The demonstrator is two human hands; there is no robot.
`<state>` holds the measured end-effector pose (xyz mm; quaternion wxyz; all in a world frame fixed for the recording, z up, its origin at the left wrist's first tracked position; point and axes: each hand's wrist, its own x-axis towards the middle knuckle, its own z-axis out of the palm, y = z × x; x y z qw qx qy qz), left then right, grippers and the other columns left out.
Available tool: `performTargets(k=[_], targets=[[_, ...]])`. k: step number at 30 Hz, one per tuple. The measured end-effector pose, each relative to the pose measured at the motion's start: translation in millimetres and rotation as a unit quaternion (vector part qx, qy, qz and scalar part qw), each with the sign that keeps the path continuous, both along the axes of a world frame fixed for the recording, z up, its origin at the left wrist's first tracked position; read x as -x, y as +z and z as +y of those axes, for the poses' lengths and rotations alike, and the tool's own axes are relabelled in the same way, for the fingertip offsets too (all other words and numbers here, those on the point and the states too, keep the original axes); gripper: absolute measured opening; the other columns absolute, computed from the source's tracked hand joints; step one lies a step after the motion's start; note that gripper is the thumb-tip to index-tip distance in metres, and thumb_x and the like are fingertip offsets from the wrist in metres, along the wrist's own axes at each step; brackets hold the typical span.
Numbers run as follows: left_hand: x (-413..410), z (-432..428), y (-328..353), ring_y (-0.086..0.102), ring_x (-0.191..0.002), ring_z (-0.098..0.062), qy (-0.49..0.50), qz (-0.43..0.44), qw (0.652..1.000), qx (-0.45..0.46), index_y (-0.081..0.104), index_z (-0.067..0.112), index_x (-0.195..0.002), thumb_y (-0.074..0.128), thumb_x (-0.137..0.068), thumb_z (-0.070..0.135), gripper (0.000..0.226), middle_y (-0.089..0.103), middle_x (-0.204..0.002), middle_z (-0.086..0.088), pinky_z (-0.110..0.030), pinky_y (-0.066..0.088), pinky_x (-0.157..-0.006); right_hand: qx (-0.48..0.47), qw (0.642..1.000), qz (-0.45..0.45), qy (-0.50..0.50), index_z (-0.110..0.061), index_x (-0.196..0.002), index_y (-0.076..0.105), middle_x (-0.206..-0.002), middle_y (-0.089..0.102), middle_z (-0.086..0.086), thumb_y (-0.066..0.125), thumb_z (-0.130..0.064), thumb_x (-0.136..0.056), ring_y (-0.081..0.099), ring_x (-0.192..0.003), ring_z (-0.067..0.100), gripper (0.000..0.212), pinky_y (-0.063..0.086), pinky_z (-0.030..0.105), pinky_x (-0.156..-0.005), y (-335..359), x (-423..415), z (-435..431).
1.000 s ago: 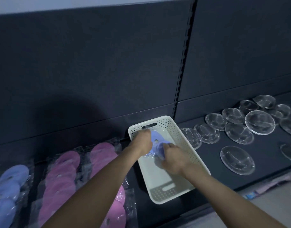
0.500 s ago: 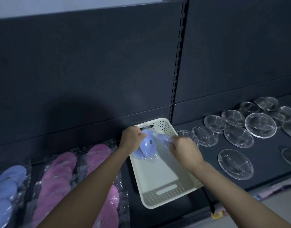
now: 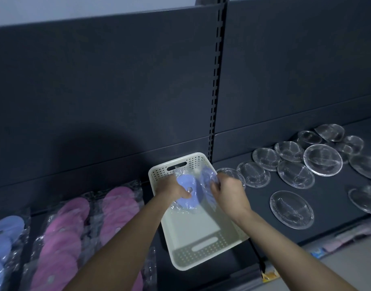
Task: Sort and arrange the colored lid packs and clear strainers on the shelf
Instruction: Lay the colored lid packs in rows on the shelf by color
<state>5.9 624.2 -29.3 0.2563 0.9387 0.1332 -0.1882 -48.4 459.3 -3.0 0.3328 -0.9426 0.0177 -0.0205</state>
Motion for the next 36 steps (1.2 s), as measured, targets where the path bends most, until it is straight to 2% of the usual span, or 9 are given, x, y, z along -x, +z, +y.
performTargets(k=[6, 8, 11, 15, 18, 25, 27, 30, 36], targets=[[7.7, -9.8, -5.1, 0.052, -0.118, -0.025, -0.007, -0.005, 0.999, -0.033, 0.044, 0.023, -0.135, 0.076, -0.065, 0.051, 0.082, 0.047, -0.131, -0.009, -0.031, 0.051, -0.089, -0.021, 1.000, 0.016, -0.004, -0.020, -0.062, 0.031, -0.062, 0.046, 0.001, 0.047, -0.017, -0.093, 0.043, -0.060, 0.024, 0.034, 0.031, 0.028, -0.055, 0.5, -0.5, -2.2], [10.7, -12.6, -7.3, 0.047, -0.121, -0.027, 0.018, -0.011, 1.000, 0.009, 0.039, 0.020, -0.136, 0.078, -0.066, 0.044, 0.083, 0.037, -0.134, -0.013, -0.030, 0.051, -0.086, -0.025, 0.999, 0.020, -0.007, -0.020, -0.063, 0.033, -0.061, 0.045, 0.000, 0.046, -0.016, -0.092, 0.044, -0.060, 0.024, 0.033, 0.029, 0.028, -0.055, 1.0, -0.7, -1.6], [10.0, -9.1, -11.0, 0.053, -0.116, -0.026, 0.069, -0.042, 0.989, 0.124, 0.052, 0.011, -0.125, 0.085, -0.063, 0.025, 0.073, 0.051, -0.125, -0.009, -0.030, 0.052, -0.077, -0.029, 0.999, 0.019, -0.008, -0.018, -0.065, 0.035, -0.062, 0.046, 0.001, 0.047, -0.015, -0.091, 0.044, -0.060, 0.024, 0.030, 0.029, 0.028, -0.055, 0.1, -2.3, -2.0], [11.4, -5.0, -4.1, 0.055, -0.068, -0.021, 0.101, -0.086, 0.942, 0.308, 0.058, 0.005, -0.078, 0.084, -0.059, 0.012, 0.033, 0.059, -0.077, -0.004, -0.028, 0.040, -0.054, -0.056, 0.998, -0.004, -0.033, -0.017, -0.061, 0.032, -0.056, 0.040, -0.002, 0.045, -0.010, -0.090, 0.035, -0.051, 0.014, 0.033, 0.027, 0.026, -0.046, -1.4, -1.0, -1.7], [14.9, -1.0, 15.4, 0.029, -0.051, -0.014, 0.107, -0.161, 0.925, 0.327, 0.031, 0.017, -0.061, 0.080, -0.068, 0.012, 0.049, 0.034, -0.060, 0.003, -0.025, 0.024, -0.047, -0.121, 0.989, -0.025, -0.080, -0.012, -0.063, 0.037, -0.056, 0.040, -0.001, 0.045, -0.008, -0.090, 0.035, -0.053, 0.016, 0.029, 0.032, 0.032, -0.051, -2.7, 0.8, -3.3], [36.9, 29.1, 41.7, 0.042, -0.062, -0.016, 0.176, -0.215, 0.848, 0.451, 0.043, 0.013, -0.074, 0.073, -0.064, 0.027, 0.034, 0.042, -0.064, 0.007, -0.032, 0.039, -0.059, -0.462, 0.869, 0.029, -0.176, -0.009, -0.078, 0.050, -0.073, 0.042, 0.007, 0.052, -0.010, -0.086, 0.043, -0.066, 0.019, 0.009, 0.045, 0.035, -0.061, 11.3, 0.6, 0.6], [45.0, 38.9, 45.1, 0.042, -0.068, -0.016, 0.185, -0.246, 0.838, 0.450, 0.045, 0.010, -0.076, 0.066, -0.066, 0.028, 0.029, 0.042, -0.069, 0.003, -0.034, 0.039, -0.061, -0.489, 0.858, 0.046, -0.151, -0.009, -0.074, 0.048, -0.072, 0.044, 0.007, 0.057, -0.013, -0.089, 0.046, -0.066, 0.020, 0.018, 0.046, 0.031, -0.061, 14.3, 2.3, 6.7], [55.5, 53.0, 50.8, 0.032, -0.056, -0.014, 0.219, -0.289, 0.808, 0.464, 0.034, 0.015, -0.064, 0.063, -0.076, 0.015, 0.031, 0.034, -0.065, 0.003, -0.024, 0.035, -0.048, -0.524, 0.844, 0.054, -0.103, -0.014, -0.064, 0.050, -0.066, 0.051, 0.001, 0.060, -0.013, -0.091, 0.051, -0.064, 0.016, 0.029, 0.047, 0.028, -0.064, 18.9, 10.5, 17.6], [77.1, 93.5, 55.8, 0.032, -0.049, -0.015, 0.260, -0.311, 0.787, 0.466, 0.039, 0.016, -0.060, 0.060, -0.088, 0.008, 0.036, 0.035, -0.060, -0.006, -0.016, 0.030, -0.037, -0.610, 0.784, 0.101, -0.054, -0.009, -0.095, 0.067, -0.092, 0.071, 0.009, 0.055, -0.015, -0.093, 0.064, -0.077, 0.022, 0.013, 0.048, 0.033, -0.071, 30.1, 22.3, 44.1]])
